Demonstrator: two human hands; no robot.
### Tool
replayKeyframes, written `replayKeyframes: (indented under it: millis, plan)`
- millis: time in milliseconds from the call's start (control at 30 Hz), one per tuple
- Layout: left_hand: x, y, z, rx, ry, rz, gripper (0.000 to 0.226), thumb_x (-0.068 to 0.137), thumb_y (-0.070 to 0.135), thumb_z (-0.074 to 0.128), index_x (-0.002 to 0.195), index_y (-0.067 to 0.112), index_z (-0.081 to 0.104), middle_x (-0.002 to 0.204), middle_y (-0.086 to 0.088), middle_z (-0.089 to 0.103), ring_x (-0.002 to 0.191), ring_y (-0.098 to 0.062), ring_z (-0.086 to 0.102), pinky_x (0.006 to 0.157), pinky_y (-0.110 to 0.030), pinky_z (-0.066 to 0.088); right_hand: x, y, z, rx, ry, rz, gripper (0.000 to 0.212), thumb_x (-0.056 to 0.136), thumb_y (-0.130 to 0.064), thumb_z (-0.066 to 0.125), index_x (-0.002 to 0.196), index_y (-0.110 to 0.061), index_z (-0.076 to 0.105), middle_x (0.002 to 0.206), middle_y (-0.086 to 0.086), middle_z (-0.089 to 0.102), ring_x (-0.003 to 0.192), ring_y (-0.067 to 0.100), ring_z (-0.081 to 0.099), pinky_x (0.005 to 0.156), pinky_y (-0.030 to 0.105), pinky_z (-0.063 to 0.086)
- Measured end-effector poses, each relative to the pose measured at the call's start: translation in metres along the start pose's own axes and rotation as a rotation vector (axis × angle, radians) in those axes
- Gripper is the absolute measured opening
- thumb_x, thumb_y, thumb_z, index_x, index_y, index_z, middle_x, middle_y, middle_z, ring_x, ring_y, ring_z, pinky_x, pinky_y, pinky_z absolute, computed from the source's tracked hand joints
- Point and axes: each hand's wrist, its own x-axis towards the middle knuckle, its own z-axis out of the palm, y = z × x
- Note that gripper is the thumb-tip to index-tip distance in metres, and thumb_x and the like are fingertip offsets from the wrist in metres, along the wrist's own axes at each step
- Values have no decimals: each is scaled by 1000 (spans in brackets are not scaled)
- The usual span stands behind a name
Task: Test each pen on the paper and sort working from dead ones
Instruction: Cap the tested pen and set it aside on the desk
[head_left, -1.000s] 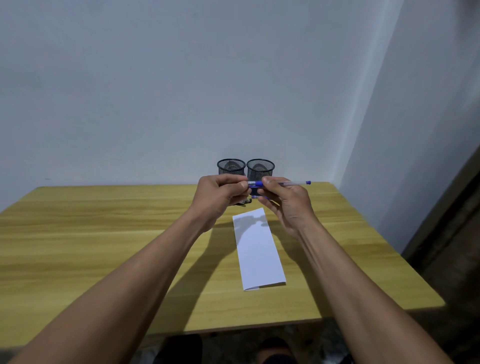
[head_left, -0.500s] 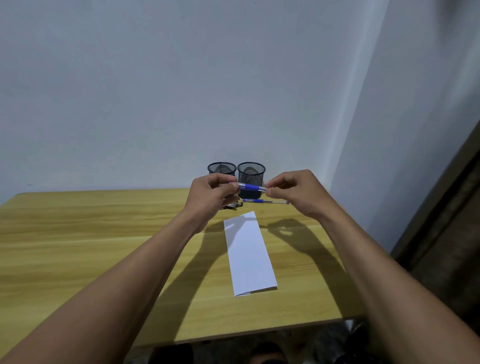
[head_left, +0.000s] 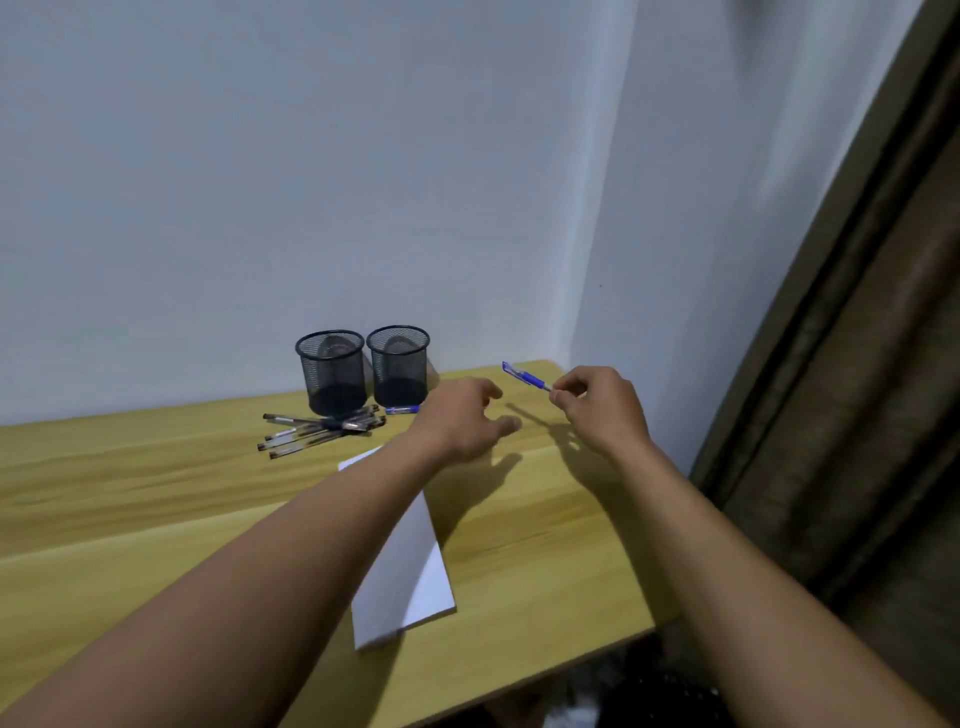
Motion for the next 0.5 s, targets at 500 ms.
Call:
replayKeyframes:
  millis: [500]
  plan:
    - [45,11,75,414,-296,51,66,81,75,46,124,26,59,134,-8,50,129,-32,42,100,-48,44,38,62,40,-293,-7,70,23,98,-30,61,107,-16,77,107,6,74,97,27,66,78,36,54]
